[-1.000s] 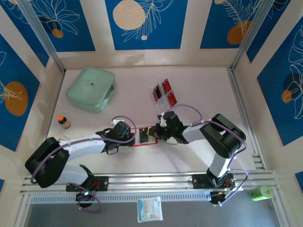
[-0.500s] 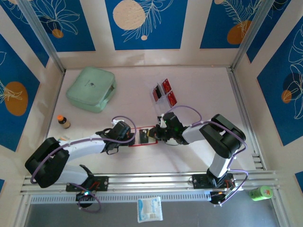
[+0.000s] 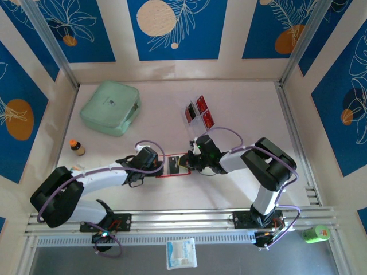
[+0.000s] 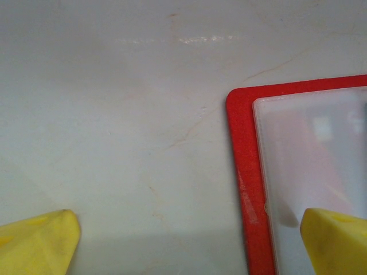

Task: Put the credit cards into the card holder
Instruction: Insert the credit card into the card slot.

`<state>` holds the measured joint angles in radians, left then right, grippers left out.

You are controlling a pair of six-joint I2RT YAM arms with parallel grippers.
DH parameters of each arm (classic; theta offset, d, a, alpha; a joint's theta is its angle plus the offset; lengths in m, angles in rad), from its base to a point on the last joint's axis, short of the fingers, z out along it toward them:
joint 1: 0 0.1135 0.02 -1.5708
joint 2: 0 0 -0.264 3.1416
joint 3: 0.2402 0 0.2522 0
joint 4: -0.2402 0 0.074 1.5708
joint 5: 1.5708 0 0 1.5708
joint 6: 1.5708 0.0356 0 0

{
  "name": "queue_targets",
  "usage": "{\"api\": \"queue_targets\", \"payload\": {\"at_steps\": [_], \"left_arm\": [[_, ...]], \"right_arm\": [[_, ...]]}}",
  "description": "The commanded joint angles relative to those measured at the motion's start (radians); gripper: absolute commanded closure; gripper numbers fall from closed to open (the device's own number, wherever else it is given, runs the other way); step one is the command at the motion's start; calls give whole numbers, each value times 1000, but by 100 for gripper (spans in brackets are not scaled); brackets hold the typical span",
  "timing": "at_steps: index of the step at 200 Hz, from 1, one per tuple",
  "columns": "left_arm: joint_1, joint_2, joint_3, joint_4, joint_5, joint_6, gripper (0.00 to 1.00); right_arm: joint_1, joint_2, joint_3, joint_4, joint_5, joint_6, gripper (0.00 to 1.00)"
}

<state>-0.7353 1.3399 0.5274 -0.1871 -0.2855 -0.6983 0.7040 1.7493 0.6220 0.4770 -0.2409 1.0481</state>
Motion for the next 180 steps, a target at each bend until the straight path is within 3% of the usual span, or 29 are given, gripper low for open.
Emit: {"api": "queue_targets", "payload": {"at_steps": [1, 74, 101, 119, 180], "left_arm": [[-2, -3, -29, -43, -12, -4, 0], [-2, 1, -33, -32, -11, -7, 0], [-2, -2, -35, -33, -14, -7, 0], [-2, -7, -41, -31, -16, -8, 0], [-3, -42, -67, -37, -27, -10, 0]], "right_arm": [[14, 21, 18, -76, -26, -9, 100], [49, 54, 132, -236, -56, -86, 100], [45, 11, 156, -332, -58, -155, 84], [37, -29, 167, -389, -53, -194, 79], [44, -54, 249, -498, -36, -264, 86]]}}
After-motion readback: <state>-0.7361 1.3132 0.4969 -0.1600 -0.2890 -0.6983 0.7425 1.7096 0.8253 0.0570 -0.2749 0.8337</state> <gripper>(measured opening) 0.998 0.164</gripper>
